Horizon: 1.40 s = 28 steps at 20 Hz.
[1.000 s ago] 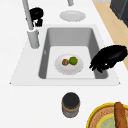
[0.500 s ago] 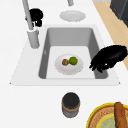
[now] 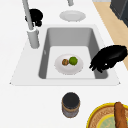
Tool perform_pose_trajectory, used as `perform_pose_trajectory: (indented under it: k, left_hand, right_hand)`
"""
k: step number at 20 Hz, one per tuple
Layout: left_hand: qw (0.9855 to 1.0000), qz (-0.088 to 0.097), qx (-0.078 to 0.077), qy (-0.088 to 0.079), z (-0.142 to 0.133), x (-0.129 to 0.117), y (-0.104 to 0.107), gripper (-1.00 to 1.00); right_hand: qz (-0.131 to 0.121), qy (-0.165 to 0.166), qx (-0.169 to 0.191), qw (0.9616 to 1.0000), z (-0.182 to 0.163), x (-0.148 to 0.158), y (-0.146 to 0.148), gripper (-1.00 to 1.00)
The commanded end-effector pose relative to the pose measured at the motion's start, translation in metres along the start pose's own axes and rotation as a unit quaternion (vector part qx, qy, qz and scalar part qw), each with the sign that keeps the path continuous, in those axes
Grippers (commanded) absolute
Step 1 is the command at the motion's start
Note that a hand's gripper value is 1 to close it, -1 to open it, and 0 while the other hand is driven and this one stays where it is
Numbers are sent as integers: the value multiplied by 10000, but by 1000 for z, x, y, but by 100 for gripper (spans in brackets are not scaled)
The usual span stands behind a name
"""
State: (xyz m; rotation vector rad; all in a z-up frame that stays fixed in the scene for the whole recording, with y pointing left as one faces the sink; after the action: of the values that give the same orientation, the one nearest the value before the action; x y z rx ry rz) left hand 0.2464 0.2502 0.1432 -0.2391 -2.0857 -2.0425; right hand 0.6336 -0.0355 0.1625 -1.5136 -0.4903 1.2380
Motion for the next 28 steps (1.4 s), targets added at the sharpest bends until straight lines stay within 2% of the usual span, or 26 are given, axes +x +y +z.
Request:
perform_pose_trajectory:
  k: [1, 14, 17, 18, 19, 20, 21, 25, 28]
  left_hand:
    - [10000, 0, 0, 0, 0, 0, 0, 0]
    - [10000, 0, 0, 0, 0, 0, 0, 0]
    - [10000, 0, 0, 0, 0, 0, 0, 0]
    - [10000, 0, 0, 0, 0, 0, 0, 0]
    - [10000, 0, 0, 0, 0, 0, 0, 0]
    - [10000, 0, 0, 0, 0, 0, 0, 0]
    - [10000, 0, 0, 0, 0, 0, 0, 0]
    - [10000, 0, 0, 0, 0, 0, 0, 0]
    - [10000, 0, 0, 0, 0, 0, 0, 0]
  right_hand:
    - [259, -251, 243, 9991, 16, 14, -20, 100]
    - [550, 16, 89, 9984, 20, 28, -18, 100]
    - [421, 270, -34, 9987, 13, 24, -5, 100]
    - [376, 200, -50, 9991, 13, 16, -2, 100]
    - [386, 260, -100, 9989, 10, 13, -4, -100]
    - [331, 341, 58, 9989, 5, 5, -12, -100]
    - [315, 381, 52, 9988, 6, -1, -23, -100]
    - [322, 239, 407, 9984, 11, -7, -48, -100]
    - [357, 185, 545, 9977, 15, -12, -65, -100]
